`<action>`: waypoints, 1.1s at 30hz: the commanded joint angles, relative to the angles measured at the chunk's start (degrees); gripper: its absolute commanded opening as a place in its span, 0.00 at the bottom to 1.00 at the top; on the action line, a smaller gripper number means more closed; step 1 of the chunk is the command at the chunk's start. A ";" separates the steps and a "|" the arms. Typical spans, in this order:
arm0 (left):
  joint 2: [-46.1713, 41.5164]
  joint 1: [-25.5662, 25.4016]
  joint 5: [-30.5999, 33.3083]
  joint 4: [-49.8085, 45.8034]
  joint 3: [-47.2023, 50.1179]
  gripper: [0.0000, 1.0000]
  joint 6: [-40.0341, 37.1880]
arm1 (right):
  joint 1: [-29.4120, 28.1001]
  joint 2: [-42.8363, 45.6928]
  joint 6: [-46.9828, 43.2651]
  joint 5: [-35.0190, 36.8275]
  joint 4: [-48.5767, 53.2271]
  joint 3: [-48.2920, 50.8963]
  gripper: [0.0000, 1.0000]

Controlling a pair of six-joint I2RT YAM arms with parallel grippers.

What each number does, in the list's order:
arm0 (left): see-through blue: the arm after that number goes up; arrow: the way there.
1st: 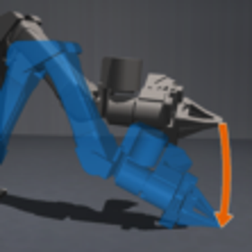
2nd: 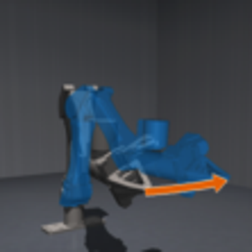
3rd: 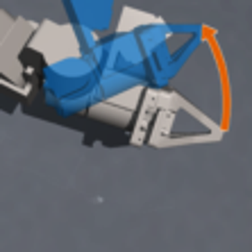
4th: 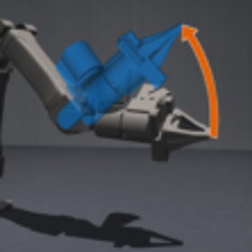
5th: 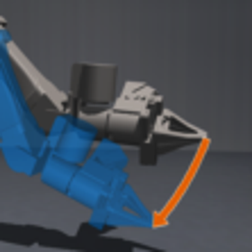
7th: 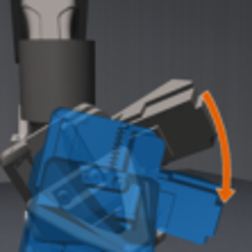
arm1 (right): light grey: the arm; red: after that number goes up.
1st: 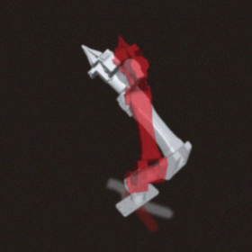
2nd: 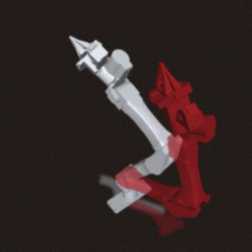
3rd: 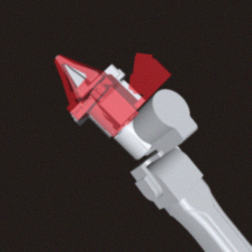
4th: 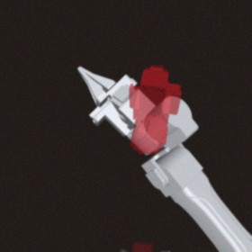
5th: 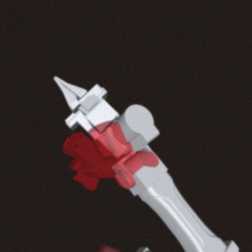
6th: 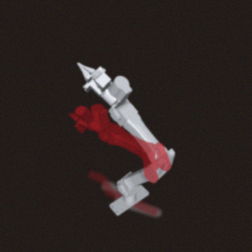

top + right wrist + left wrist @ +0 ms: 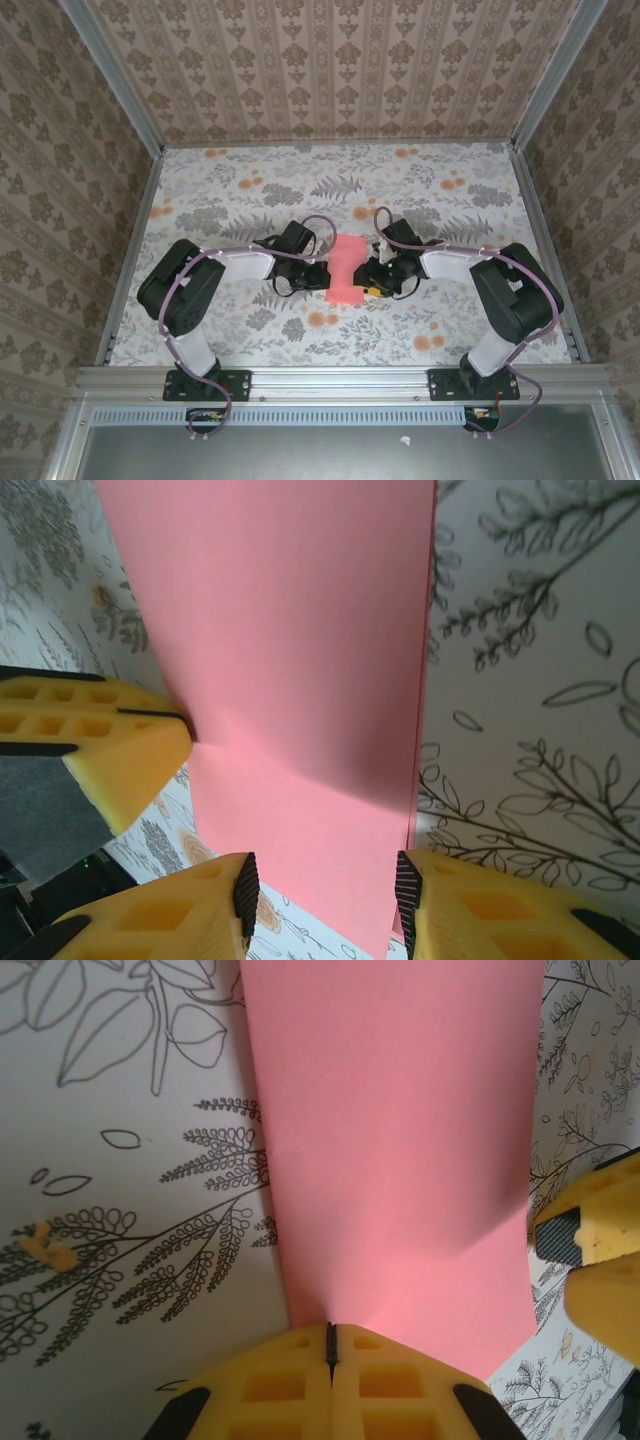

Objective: Fold a paper plane with a square sheet of paper (fold left side to right side)
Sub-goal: Fold the triangle a second time at the center of the table.

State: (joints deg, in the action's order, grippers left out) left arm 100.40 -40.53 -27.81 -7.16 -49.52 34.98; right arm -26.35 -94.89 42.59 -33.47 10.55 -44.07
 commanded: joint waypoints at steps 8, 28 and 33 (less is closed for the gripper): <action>0.33 -0.77 1.27 -0.84 0.80 0.00 0.10 | -1.14 0.97 2.32 1.36 3.31 1.21 0.43; 0.21 -1.21 1.18 -0.58 0.37 0.01 0.17 | -2.92 3.41 4.87 1.06 3.70 2.50 0.43; 0.22 -1.26 1.33 -0.54 0.43 0.01 0.16 | -2.92 3.15 4.72 1.72 4.05 2.33 0.43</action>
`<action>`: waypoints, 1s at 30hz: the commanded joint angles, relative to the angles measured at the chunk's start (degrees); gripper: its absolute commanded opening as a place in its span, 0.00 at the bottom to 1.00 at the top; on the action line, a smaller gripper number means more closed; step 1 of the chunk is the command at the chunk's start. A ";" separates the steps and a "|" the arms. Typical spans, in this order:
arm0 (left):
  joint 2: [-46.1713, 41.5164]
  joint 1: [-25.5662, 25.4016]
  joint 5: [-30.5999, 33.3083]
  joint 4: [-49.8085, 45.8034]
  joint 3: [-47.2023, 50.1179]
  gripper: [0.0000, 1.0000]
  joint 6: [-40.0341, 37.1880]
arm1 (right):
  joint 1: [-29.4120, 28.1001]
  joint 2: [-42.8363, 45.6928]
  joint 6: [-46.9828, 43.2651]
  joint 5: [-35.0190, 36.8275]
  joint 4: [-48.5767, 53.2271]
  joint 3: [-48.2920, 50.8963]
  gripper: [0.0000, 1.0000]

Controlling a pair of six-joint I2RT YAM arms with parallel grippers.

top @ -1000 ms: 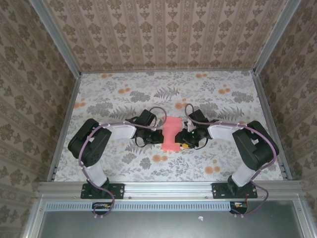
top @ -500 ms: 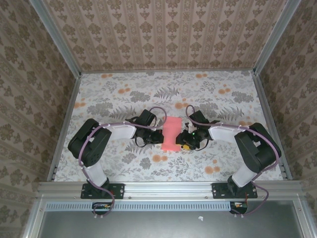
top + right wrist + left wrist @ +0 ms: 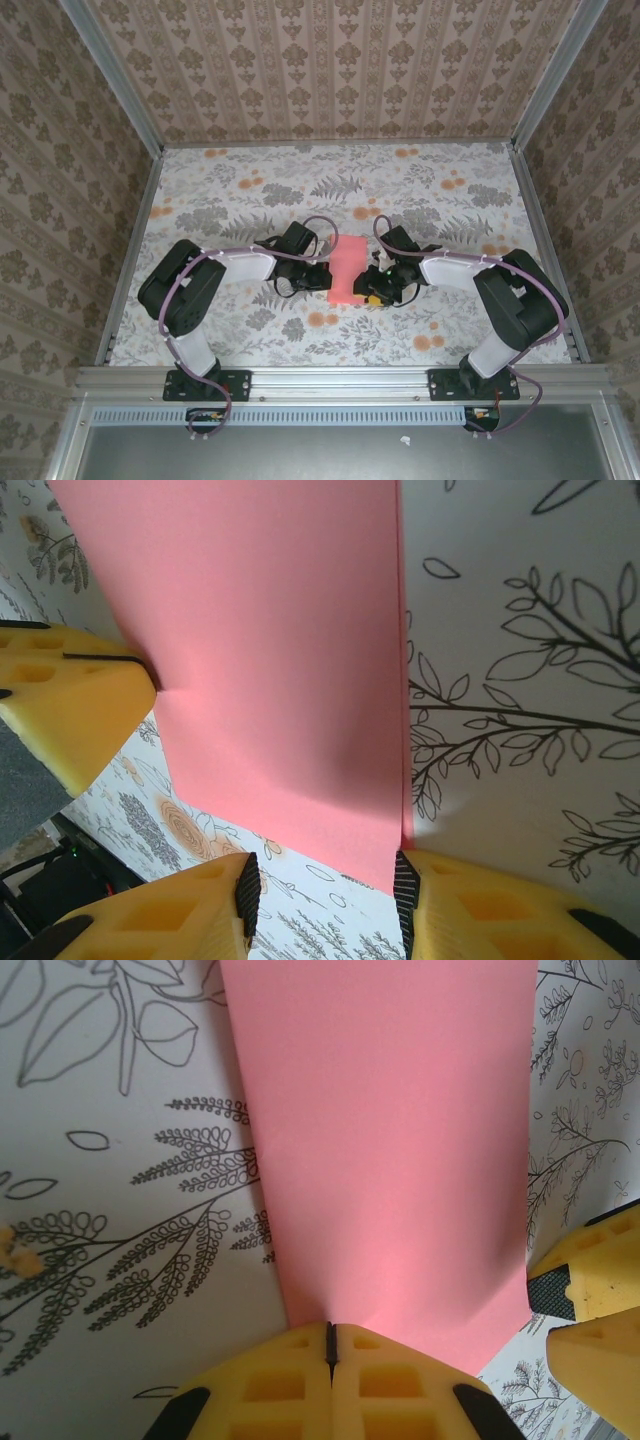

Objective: Fold a paper plane with a square sheet of paper (fold left side to right side)
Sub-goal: Fold the triangle a second time at the center of the table.

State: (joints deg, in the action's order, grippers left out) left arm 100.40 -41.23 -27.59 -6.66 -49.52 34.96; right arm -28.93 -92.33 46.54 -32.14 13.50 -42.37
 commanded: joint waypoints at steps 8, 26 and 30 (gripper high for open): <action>0.15 -0.54 1.21 -1.07 0.40 0.01 0.31 | -0.34 2.10 -0.06 2.35 3.10 0.09 0.43; 0.15 -0.65 1.06 -1.11 0.44 0.01 0.17 | -1.31 -1.91 1.77 -0.37 -2.21 -0.08 0.43; -0.03 -0.64 0.97 -1.11 0.37 0.02 0.20 | -1.28 -1.90 2.70 -0.81 -3.91 -0.24 0.43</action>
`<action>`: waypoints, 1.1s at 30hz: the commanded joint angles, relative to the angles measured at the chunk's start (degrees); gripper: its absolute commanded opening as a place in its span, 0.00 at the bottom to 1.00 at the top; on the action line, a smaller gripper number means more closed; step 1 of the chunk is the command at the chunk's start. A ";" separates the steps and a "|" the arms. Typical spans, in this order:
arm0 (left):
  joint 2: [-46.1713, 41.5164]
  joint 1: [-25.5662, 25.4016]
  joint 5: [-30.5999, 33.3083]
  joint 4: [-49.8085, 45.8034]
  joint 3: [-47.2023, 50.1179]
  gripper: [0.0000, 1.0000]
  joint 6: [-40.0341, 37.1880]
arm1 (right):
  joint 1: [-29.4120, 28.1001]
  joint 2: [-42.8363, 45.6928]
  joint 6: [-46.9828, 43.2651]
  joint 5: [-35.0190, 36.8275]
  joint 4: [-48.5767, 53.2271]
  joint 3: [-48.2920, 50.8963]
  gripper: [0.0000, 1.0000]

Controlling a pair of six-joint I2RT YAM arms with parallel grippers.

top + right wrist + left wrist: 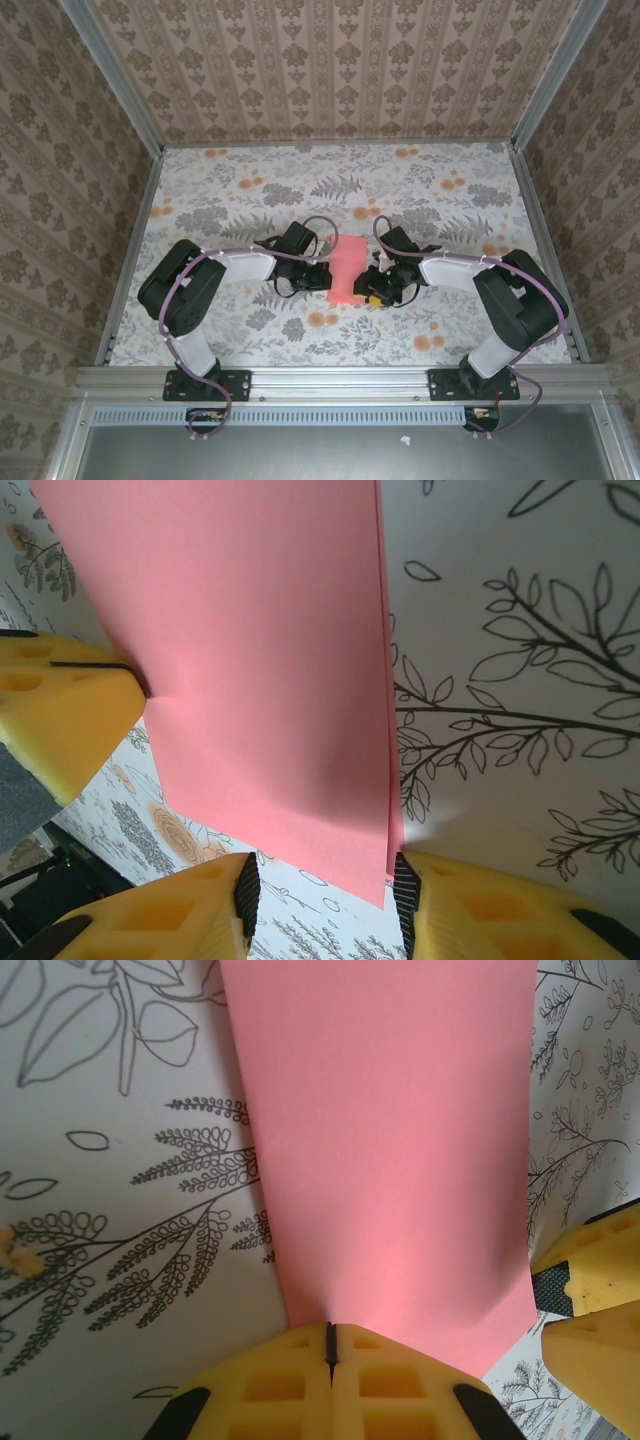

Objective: Fold a paper plane with a square sheet of paper (fold left side to right side)
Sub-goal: Fold the triangle a second time at the center of the table.

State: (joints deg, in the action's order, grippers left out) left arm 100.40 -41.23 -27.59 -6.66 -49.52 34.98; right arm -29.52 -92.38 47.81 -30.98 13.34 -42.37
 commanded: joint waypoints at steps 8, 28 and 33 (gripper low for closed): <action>-1.84 -0.52 0.52 0.17 0.36 0.09 0.28 | -0.40 -1.99 2.44 -2.07 -5.70 -0.47 0.43; -22.60 3.00 6.46 6.44 10.45 0.52 -3.92 | 2.52 -1.77 2.47 -3.11 -8.07 -1.92 0.43; -29.14 2.42 8.93 6.66 13.71 0.62 -6.19 | 2.95 -3.09 2.71 -3.85 -8.31 -3.57 0.43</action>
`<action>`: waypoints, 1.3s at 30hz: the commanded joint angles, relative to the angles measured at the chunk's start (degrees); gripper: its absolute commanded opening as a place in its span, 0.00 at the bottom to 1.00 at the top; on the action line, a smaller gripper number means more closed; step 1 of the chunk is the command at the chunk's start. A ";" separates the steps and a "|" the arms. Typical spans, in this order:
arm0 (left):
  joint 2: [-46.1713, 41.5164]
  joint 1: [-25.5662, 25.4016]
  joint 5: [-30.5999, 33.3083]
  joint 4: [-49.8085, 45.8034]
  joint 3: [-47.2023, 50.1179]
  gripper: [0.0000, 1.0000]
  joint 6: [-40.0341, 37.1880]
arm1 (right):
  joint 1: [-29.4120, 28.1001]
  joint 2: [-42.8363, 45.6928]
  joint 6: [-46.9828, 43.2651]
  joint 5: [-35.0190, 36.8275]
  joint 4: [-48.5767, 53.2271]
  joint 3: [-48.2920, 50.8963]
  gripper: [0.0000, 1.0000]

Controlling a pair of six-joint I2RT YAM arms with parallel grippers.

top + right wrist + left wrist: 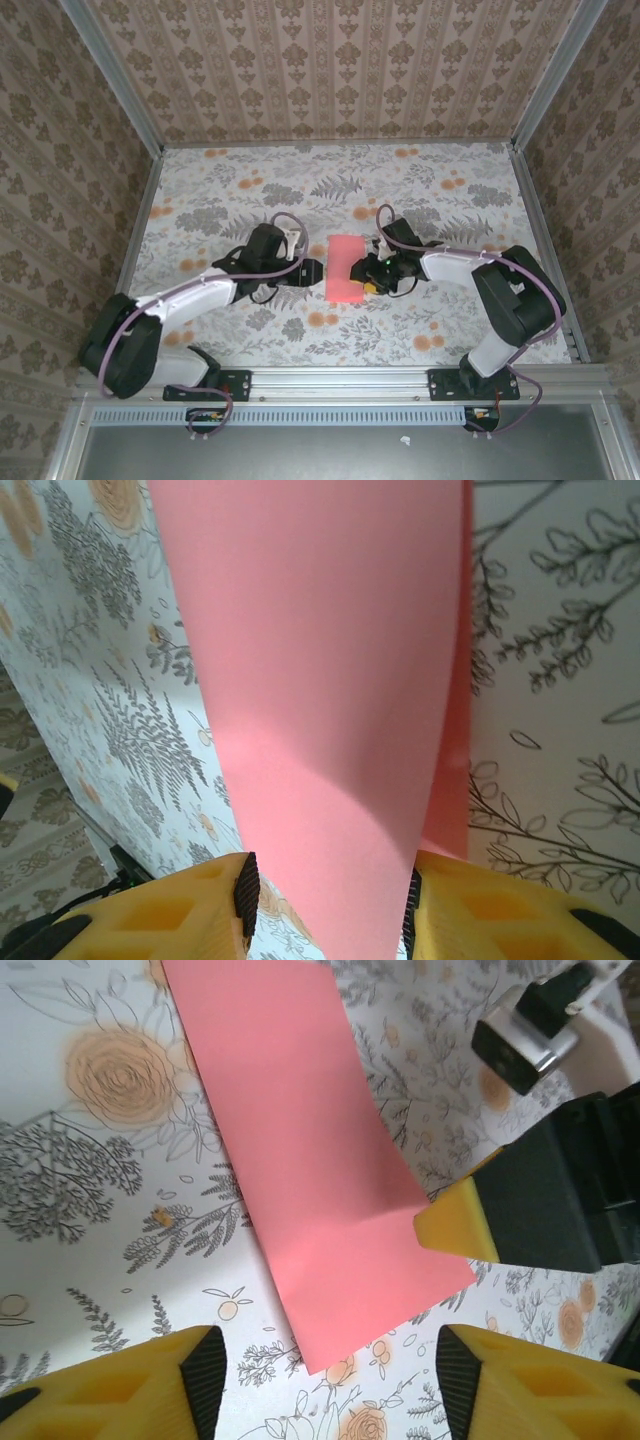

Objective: Fold a paper plane with a square sheet of paper (fold left side to right side)
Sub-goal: Fold the triangle a second time at the center of the table.

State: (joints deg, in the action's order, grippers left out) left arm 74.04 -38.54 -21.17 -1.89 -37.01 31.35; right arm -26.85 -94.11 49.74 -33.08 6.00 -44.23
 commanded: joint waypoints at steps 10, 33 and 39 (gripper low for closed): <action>-10.92 -12.08 12.10 -3.67 1.95 0.74 -13.34 | 2.29 -5.76 0.96 -3.22 -1.19 -7.65 0.43; 16.75 -31.03 33.64 -13.49 -18.47 0.93 -22.56 | 3.61 -8.07 -0.01 -3.96 1.14 -12.28 0.43; 22.72 -32.20 40.20 -15.92 -22.60 0.93 -23.81 | 3.60 -7.81 0.10 -4.01 1.06 -12.05 0.43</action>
State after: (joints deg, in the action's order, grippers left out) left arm 95.11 -70.24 13.43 -14.70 -57.60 9.63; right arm -23.40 -101.43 50.74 -35.68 5.61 -55.13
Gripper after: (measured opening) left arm 0.935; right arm 0.434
